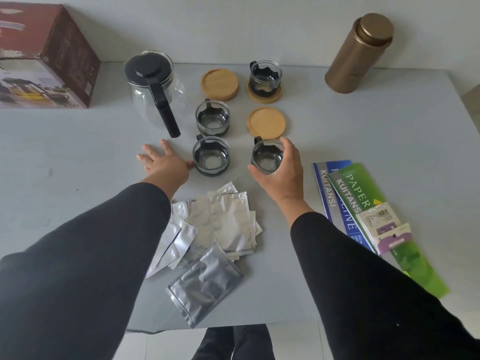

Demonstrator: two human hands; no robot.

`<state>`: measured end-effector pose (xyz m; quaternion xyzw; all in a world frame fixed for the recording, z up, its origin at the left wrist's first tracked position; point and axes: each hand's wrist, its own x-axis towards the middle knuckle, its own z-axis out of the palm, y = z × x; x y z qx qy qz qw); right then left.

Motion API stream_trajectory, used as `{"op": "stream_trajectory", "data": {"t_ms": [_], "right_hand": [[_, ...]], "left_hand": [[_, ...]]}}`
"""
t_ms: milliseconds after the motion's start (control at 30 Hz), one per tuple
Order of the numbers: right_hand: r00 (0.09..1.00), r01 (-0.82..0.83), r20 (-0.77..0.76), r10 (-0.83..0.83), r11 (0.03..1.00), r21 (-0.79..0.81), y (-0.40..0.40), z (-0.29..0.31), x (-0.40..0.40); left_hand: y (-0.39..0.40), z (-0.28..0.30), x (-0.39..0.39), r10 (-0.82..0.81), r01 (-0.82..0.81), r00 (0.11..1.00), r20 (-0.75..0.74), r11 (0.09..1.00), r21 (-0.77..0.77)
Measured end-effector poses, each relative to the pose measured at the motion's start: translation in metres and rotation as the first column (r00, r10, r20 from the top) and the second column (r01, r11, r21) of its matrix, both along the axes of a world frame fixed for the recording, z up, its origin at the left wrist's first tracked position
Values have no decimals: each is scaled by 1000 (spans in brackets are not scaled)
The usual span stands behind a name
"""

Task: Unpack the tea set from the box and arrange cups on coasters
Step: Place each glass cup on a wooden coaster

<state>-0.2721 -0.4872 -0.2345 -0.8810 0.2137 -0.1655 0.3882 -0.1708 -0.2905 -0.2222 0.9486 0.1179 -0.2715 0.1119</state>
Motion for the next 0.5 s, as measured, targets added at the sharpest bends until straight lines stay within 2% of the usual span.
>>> {"op": "stream_trajectory", "data": {"t_ms": [233, 500], "right_hand": [[994, 48, 98, -43, 998, -47, -16, 17, 41], [993, 68, 91, -72, 997, 45, -21, 14, 87]], "left_hand": [[2, -3, 1, 7, -7, 1000, 26, 1000, -17], [1, -6, 2, 1, -1, 999, 38, 1000, 4]]}}
